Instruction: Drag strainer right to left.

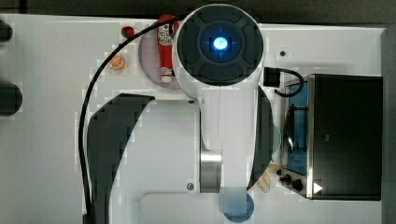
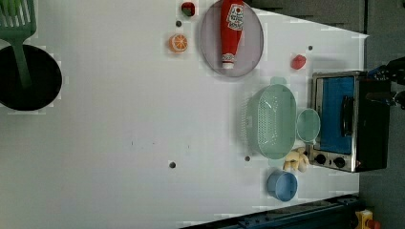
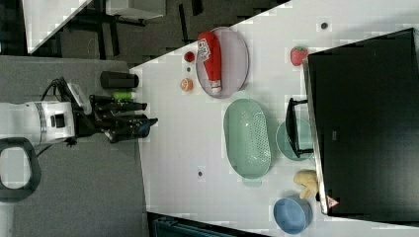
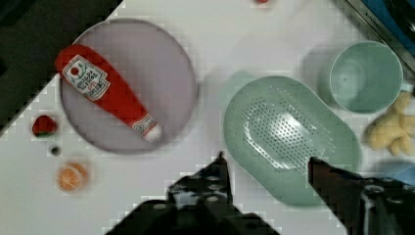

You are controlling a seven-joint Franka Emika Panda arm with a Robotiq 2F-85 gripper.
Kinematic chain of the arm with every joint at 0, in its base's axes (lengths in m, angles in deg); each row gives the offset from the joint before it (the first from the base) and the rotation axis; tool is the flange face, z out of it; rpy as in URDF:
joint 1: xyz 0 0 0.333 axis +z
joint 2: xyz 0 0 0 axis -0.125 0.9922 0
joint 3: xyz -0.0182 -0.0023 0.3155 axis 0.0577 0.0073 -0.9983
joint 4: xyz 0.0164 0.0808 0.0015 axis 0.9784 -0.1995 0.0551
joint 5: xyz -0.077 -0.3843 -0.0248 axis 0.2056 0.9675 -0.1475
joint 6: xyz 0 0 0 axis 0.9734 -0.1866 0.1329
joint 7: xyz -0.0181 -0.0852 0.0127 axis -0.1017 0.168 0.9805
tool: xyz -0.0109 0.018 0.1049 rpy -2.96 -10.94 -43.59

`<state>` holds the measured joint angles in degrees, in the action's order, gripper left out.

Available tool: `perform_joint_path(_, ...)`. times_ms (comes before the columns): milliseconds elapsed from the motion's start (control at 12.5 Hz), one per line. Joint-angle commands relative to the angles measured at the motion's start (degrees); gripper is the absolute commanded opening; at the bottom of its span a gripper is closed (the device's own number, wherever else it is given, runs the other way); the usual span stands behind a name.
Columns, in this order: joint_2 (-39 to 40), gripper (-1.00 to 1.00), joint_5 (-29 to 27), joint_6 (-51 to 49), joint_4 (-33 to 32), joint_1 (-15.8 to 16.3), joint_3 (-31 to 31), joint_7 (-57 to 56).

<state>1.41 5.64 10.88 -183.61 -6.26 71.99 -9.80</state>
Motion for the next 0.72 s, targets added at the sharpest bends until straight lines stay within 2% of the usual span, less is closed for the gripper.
perform_joint_path(80,-29.2,0.60,1.6,-11.2,-15.8,-2.3,2.0,-1.3)
perform_joint_path(240,-29.0,1.00,1.6,-11.2,-16.2,-2.3,1.9,-1.3)
perform_joint_path(480,-27.5,1.00,1.6,-7.5,-20.2,-2.3,1.9,-1.2)
perform_joint_path(720,-23.6,1.00,1.6,3.9,-27.5,-2.3,1.8,1.0)
